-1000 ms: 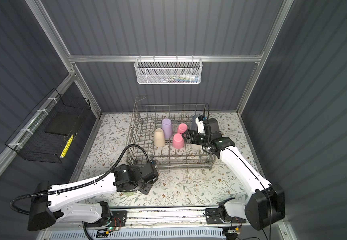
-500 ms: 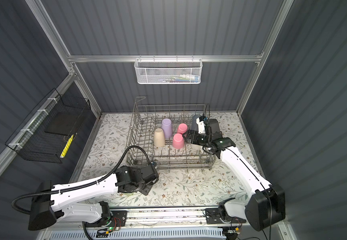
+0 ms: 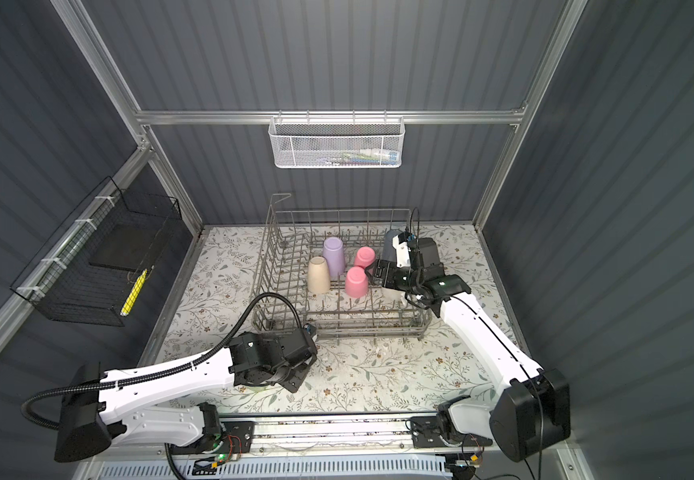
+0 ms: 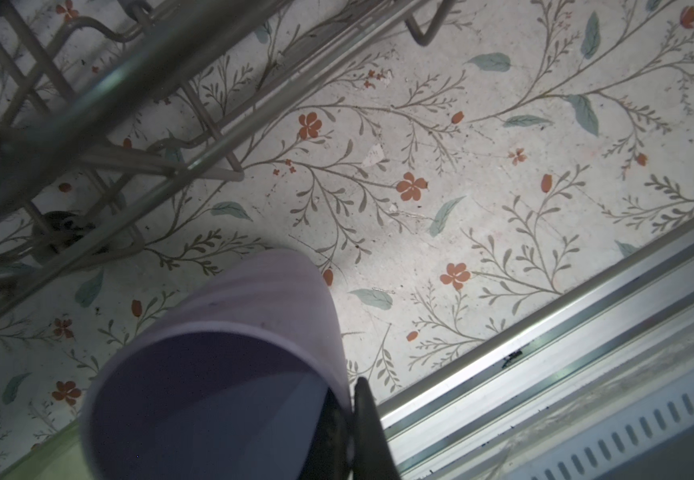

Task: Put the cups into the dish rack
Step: 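Lower the left gripper into the lavender cup and grasp its rim, then lift the lavender cup toward the rack while the right gripper reaches toward it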

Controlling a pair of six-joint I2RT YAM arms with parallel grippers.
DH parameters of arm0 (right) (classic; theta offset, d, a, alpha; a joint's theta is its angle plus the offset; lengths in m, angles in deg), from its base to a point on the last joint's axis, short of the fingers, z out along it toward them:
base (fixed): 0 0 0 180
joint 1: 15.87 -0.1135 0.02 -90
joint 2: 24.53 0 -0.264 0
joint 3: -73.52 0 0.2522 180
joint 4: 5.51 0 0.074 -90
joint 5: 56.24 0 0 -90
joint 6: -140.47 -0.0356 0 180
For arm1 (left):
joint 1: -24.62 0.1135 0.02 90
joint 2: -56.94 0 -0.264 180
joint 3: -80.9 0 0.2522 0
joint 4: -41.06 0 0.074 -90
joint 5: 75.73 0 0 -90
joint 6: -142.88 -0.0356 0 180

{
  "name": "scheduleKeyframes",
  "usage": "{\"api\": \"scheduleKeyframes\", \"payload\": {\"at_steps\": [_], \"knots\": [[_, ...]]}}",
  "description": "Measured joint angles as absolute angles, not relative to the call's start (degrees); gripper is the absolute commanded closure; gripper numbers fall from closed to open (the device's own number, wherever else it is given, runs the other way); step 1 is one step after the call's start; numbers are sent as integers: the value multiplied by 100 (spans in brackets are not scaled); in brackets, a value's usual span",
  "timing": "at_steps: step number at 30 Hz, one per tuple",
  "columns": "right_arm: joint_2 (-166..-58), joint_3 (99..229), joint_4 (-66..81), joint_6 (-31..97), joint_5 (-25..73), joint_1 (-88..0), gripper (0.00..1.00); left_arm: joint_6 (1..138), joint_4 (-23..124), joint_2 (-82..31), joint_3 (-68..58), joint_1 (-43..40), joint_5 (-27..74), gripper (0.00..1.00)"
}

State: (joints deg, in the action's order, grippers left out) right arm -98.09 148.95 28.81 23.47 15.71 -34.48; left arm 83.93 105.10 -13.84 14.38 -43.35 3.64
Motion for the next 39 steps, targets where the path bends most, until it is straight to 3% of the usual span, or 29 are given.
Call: {"api": "scheduleKeyframes", "payload": {"at_steps": [21,29,39], "knots": [[-9619,14892,2771,2222,918,-3359,7,8131,9747,933,800,-4335,1243,100],[-9420,14781,2059,1951,-595,-3337,6,7956,8781,1396,850,-4335,1302,100],[-8977,13452,-389,345,-2337,-3337,3,7600,7345,2089,1580,-4335,1105,100]]}}
